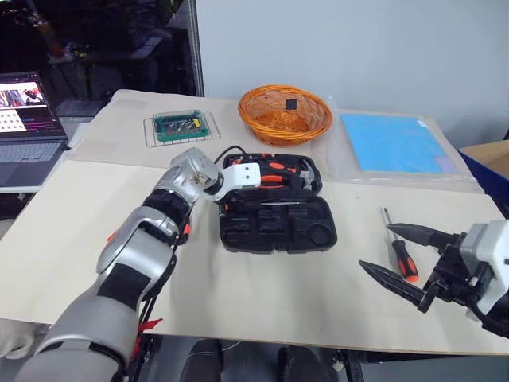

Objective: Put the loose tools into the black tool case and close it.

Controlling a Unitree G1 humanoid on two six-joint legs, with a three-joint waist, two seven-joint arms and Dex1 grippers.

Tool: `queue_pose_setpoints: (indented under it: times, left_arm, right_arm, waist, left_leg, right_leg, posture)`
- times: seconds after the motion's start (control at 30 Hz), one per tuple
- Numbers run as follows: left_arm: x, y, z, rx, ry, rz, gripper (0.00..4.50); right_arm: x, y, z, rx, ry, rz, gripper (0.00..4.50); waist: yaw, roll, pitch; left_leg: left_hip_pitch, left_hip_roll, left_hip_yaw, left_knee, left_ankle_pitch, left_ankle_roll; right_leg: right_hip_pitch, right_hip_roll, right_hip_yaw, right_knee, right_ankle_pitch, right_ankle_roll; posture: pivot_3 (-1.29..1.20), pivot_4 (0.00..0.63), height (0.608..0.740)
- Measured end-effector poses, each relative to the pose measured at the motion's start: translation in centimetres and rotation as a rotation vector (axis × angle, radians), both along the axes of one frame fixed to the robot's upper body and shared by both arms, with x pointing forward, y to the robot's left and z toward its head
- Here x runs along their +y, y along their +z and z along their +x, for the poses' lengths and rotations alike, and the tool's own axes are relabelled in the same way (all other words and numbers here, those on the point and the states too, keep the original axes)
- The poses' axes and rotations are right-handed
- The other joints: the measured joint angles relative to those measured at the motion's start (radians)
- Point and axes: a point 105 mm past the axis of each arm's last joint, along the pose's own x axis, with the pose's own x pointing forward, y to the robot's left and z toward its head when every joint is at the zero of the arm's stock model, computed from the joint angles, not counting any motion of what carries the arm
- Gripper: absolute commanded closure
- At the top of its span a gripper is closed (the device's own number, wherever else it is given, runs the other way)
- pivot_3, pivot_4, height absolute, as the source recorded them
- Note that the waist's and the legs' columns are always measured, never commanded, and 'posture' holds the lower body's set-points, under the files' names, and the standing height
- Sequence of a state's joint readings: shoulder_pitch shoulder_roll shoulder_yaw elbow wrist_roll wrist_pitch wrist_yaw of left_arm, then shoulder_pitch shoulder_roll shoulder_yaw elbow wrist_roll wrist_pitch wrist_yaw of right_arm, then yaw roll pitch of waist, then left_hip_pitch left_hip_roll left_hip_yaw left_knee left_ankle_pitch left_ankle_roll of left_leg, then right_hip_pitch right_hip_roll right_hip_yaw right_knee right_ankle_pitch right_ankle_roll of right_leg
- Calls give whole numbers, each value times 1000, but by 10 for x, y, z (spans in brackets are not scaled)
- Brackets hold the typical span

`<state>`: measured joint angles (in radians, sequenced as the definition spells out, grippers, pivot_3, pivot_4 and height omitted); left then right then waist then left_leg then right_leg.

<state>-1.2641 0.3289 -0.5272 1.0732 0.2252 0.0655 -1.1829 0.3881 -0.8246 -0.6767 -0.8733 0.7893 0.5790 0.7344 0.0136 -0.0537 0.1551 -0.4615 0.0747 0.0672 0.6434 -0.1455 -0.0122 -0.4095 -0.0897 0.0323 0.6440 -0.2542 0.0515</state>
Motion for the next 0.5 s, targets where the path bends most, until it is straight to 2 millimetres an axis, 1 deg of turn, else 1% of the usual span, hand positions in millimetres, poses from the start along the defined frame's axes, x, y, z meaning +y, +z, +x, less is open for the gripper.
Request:
queue_pose_setpoints:
  times: [0.03, 0.07, 0.1, 0.13, 0.17, 0.23, 0.27, 0.33, 0.4, 0.43, 0.47, 0.5]
  left_arm:
    - [-1, 0, 0, -3, -1, 7, 3679]
    - [-1, 0, 1, -9, -3, 13, 2680]
    - [-2, -1, 2, -18, -12, 16, 2467]
    - [-3, 1, 2, -26, -21, 6, 2109]
    - [-4, 4, 3, -35, -25, -3, 1871]
    - [-5, 10, 4, -41, -20, -50, 1871]
    - [-4, 14, 4, -33, -15, -80, 1871]
    - [3, 26, 2, -13, 6, -177, 1871]
    - [4, 40, -1, 34, 41, -314, 2405]
    - [2, 43, -3, 60, 58, -372, 2570]
    - [1, 45, -4, 64, 82, -430, 2970]
    - [0, 41, -5, 74, 114, -483, 3370]
  right_arm:
    - [1, -1, -1, 2, 1, 1, 0]
    - [1, -2, -2, 6, -2, 4, 0]
    - [2, -3, -3, 9, -4, 6, 0]
    - [2, -3, -4, 10, -7, 9, 0]
    - [2, -3, -4, 9, -9, 10, 0]
    - [4, -3, -5, 4, -8, 8, 0]
    - [5, -3, -6, 3, -6, 9, 0]
    - [6, -3, -8, 2, -6, 11, 0]
    - [6, -4, -8, 5, -13, 18, 0]
    - [6, -4, -8, 3, -13, 18, 0]
    - [6, -3, -8, 0, -12, 19, 0]
    - [6, -3, -8, -2, -13, 21, 0]
  waist:
    - [0, 0, 0]
    - [1, 0, 0]
    - [0, 0, 0]
    - [0, 0, 0]
    - [1, 1, 0]
    - [2, 1, 0]
    - [1, 1, 0]
    - [-4, 2, 0]
    - [-6, 2, 0]
    - [-5, 2, 0]
    - [-5, 3, -1]
    - [-4, 5, -2]
  left_leg:
    - [0, 0, 0, 0, 0, 0]
    - [0, -1, -1, 0, 0, 0]
    - [1, -1, -2, 0, 0, 0]
    - [1, -2, -2, 0, 0, 0]
    - [2, -3, -4, 0, 0, 0]
    - [1, -5, -5, 0, 1, 2]
    - [1, -5, -6, 0, 1, 2]
    - [1, -5, -6, 0, 1, 2]
    - [1, -5, -6, 0, 2, 2]
    - [1, -5, -6, 0, 2, 2]
    - [1, -5, -7, 0, 2, 3]
    - [1, -6, -7, 0, 2, 3]
  right_leg:
    - [1, 0, 0, 0, 0, 0]
    - [1, 0, 0, 0, 0, 0]
    - [2, 0, 0, 0, 0, 0]
    - [3, 0, 0, 0, 0, 0]
    - [5, 0, 0, 0, -1, 1]
    - [5, -1, 0, 0, -3, 2]
    - [5, -1, 0, -1, -4, 0]
    - [5, -1, 0, 0, -4, -2]
    - [6, -1, 0, 0, -1, 1]
    - [6, -1, 0, 0, -1, 2]
    - [6, -1, 0, 0, -2, 2]
    - [6, -2, 0, 1, -2, 2]
  posture:
    - [0, 150, 740]
    - [0, 150, 740]
    - [0, 150, 740]
    - [0, 150, 740]
    - [0, 150, 740]
    - [0, 150, 740]
    - [0, 150, 740]
    - [0, 150, 740]
    - [0, 150, 740]
    - [0, 150, 740]
    - [0, 150, 740]
    - [0, 150, 740]
